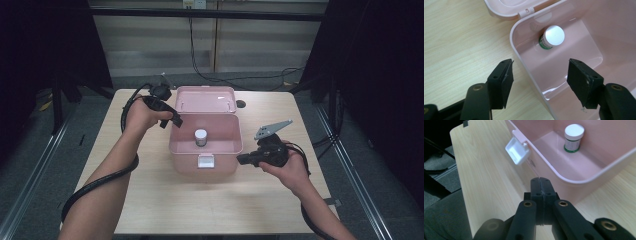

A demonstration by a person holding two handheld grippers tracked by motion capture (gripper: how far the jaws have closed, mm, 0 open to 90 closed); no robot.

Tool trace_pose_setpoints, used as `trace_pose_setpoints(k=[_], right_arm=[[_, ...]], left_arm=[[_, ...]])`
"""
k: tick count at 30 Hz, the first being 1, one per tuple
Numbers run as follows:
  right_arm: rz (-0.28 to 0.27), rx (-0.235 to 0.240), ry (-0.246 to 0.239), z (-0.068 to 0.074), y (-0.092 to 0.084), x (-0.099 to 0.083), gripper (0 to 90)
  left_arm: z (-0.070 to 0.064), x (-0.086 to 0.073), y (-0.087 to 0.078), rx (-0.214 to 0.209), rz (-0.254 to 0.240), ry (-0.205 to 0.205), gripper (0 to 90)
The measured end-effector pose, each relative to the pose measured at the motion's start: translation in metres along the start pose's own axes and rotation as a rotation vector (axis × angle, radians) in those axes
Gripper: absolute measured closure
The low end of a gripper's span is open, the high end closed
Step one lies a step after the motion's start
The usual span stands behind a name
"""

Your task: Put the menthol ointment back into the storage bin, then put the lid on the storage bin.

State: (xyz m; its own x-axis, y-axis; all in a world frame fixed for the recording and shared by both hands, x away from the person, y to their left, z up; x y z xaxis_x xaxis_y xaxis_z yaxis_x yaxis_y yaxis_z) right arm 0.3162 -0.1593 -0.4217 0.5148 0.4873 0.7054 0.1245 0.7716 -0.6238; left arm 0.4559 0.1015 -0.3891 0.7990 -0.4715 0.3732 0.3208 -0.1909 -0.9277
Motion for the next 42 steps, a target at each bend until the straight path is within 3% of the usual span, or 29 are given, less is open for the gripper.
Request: trace_pose_setpoints(k=[6,18,42], right_arm=[[0.03,0.026,-0.011,0.007,0.012,0.006,90.0],[0.028,0.068,-0.034,0.016,0.033,0.02,90.0],[0.044,0.083,-0.064,0.019,0.057,0.029,90.0]], left_arm=[[0.004,-0.004,0.0,0.007,0.007,-0.001,35.8],[0.01,-0.008,-0.001,0.01,0.019,-0.021,31.2],[0.025,-0.01,0.005,0.017,0.022,-0.066,24.4]])
Point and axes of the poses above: each handheld gripper's, and its own axes: y roughly forward along the jaws, x roughly out of its top, z roughly to its left, the point moved 6 cm from there along y, roughly forward along the jaws, and after that the axes turned 12 degrees about x, right-handed, at the moved point
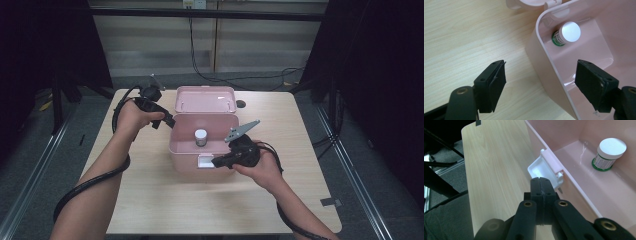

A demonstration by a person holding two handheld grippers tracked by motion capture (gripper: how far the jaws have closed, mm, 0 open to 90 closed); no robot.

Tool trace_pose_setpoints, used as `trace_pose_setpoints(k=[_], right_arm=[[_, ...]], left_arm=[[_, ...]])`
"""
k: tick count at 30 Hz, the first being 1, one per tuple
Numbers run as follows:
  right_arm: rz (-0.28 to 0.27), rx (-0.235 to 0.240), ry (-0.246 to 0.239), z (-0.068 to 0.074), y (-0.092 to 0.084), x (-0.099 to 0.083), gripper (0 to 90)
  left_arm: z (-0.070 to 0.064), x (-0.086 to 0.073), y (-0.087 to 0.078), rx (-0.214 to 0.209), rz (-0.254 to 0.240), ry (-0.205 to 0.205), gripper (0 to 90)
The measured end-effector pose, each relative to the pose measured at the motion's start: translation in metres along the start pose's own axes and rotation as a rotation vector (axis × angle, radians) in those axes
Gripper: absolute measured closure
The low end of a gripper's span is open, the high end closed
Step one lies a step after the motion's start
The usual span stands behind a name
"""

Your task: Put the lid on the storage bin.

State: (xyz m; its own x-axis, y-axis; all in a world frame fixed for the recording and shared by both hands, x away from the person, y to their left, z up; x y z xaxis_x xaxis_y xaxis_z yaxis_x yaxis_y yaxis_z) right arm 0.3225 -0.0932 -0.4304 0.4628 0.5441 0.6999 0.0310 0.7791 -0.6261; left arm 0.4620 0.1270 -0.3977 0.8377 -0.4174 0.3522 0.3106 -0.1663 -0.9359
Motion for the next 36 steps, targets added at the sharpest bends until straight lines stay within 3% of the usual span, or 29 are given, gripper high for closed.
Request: trace_pose_setpoints(k=[13,23,26,36], right_arm=[[0.029,-0.01,-0.024,-0.002,0.012,0.01,90.0],[0.107,-0.056,-0.109,-0.004,0.023,0.011,90.0],[0.119,-0.071,-0.141,-0.005,0.025,0.012,90.0],[0.115,-0.066,-0.172,-0.005,0.025,0.011,90.0]], left_arm=[[0.005,0.0,0.003,-0.002,0.007,-0.004,24.6],[0.009,-0.001,0.004,-0.003,0.013,-0.009,24.8],[0.01,0.001,0.005,0.001,0.014,-0.008,24.9],[0.011,0.022,0.009,-0.007,0.007,-0.033,25.6]])
Point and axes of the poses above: each handheld gripper's, and its own axes: y roughly forward along the jaws, x roughly out of its top, z roughly to its left, the point moved 6 cm from there along y, roughly forward along the jaws, and after that the axes turned 12 degrees about x, right-handed, at the moved point
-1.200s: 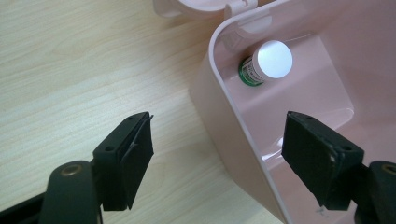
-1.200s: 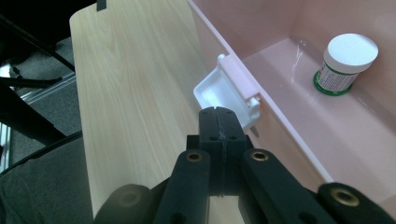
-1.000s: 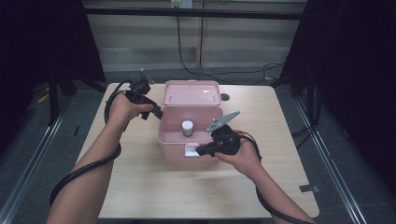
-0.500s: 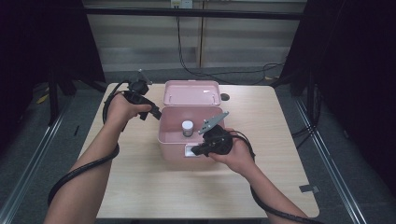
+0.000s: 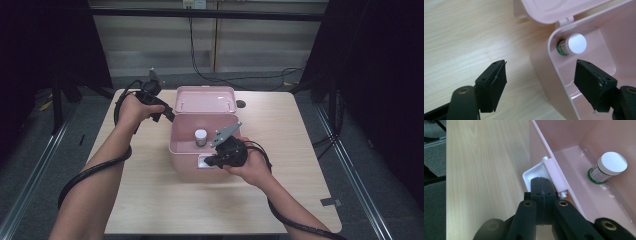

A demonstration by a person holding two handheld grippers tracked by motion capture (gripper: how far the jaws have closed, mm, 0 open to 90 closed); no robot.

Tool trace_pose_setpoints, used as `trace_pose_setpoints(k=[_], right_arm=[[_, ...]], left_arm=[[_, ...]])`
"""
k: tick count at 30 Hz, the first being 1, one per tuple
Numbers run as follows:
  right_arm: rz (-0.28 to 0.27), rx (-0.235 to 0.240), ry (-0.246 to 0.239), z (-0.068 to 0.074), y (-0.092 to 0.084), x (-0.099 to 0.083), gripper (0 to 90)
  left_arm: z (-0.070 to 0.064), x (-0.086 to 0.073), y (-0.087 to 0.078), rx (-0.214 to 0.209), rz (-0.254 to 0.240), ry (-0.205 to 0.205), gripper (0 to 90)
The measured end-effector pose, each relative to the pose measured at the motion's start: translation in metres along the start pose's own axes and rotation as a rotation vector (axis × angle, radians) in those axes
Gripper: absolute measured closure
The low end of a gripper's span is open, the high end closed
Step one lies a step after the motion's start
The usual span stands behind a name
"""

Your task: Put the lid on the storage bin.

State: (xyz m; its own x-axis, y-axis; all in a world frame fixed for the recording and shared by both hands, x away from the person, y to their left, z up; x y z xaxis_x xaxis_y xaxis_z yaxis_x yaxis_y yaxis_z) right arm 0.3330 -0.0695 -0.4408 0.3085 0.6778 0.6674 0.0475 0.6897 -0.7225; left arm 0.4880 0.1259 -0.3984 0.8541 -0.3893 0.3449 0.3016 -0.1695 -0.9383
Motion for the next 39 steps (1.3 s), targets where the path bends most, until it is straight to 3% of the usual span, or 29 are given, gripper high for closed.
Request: trace_pose_setpoints(k=[8,16,27,39], right_arm=[[-0.007,0.01,-0.001,-0.001,0.0,-0.001,90.0],[-0.008,0.02,0.001,-0.001,0.0,-0.001,90.0],[-0.015,0.033,0.005,-0.002,0.0,-0.001,90.0],[-0.022,0.039,0.004,-0.002,-0.001,-0.002,90.0]], left_arm=[[-0.005,0.02,0.003,0.001,0.005,0.007,25.9],[-0.005,0.037,0.009,0.014,-0.015,-0.018,28.2],[0.0,0.048,0.032,0.036,-0.006,-0.041,34.6],[0.0,0.062,0.038,0.047,-0.044,-0.053,38.3]])
Point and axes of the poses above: each handheld gripper's, and its own axes: y roughly forward along the jaws, x roughly out of its top, z roughly to its left, the point moved 6 cm from there along y, roughly forward along the jaws, and after that the axes turned 12 degrees about x, right-handed, at the moved point
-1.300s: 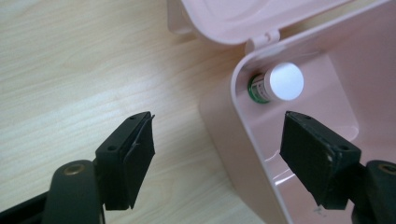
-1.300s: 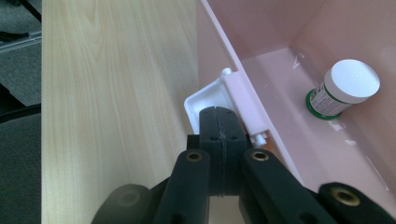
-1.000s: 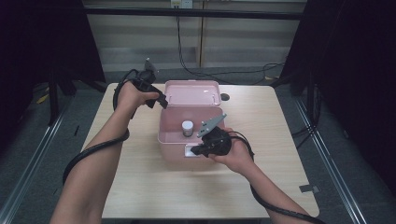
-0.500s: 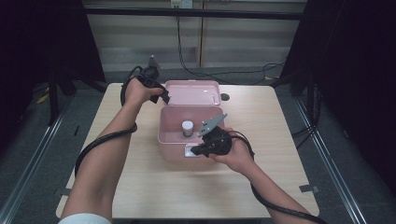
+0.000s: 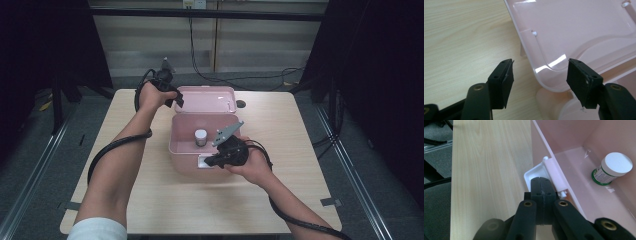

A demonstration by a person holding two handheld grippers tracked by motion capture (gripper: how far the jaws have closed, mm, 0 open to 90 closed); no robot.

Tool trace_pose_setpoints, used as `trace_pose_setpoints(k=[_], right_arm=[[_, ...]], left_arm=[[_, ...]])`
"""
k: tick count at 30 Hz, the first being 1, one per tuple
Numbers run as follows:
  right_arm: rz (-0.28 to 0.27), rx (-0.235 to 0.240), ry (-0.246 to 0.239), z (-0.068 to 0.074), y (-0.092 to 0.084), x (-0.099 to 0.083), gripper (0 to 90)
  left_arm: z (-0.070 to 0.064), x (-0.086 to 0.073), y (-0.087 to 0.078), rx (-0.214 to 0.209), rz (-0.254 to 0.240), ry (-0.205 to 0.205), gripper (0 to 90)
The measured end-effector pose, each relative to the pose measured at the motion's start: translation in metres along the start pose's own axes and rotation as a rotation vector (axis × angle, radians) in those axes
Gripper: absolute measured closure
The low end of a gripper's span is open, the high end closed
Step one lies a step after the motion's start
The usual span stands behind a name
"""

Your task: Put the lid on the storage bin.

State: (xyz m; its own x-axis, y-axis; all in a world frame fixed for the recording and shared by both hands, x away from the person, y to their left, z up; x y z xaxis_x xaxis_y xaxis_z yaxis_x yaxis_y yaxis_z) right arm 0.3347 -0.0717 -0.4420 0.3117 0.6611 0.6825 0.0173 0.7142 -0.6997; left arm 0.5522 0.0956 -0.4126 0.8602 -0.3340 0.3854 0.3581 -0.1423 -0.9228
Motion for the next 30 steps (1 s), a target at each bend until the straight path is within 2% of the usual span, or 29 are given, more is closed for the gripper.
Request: trace_pose_setpoints(k=[11,15,30], right_arm=[[-0.001,-0.001,0.0,0.0,0.0,0.0,90.0],[-0.008,0.004,0.004,0.0,0.0,-0.001,90.0],[-0.026,0.038,0.013,-0.002,0.0,-0.001,90.0]], left_arm=[[0.0,0.008,0.012,0.006,0.004,-0.035,41.0],[0.0,0.012,0.017,0.022,0.002,-0.049,42.8],[0.001,0.03,0.041,0.024,0.003,-0.066,44.1]])
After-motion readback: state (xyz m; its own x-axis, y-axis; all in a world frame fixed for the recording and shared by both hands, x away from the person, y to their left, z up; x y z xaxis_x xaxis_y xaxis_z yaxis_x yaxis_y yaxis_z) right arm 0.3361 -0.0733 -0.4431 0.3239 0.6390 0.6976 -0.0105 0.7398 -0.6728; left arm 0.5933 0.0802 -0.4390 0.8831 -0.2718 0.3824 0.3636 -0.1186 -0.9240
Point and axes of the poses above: each handheld gripper's, and its own axes: y roughly forward along the jaws, x roughly out of its top, z roughly to its left, the point moved 6 cm from there along y, roughly forward along the jaws, and after that the axes turned 12 degrees about x, right-handed, at the moved point
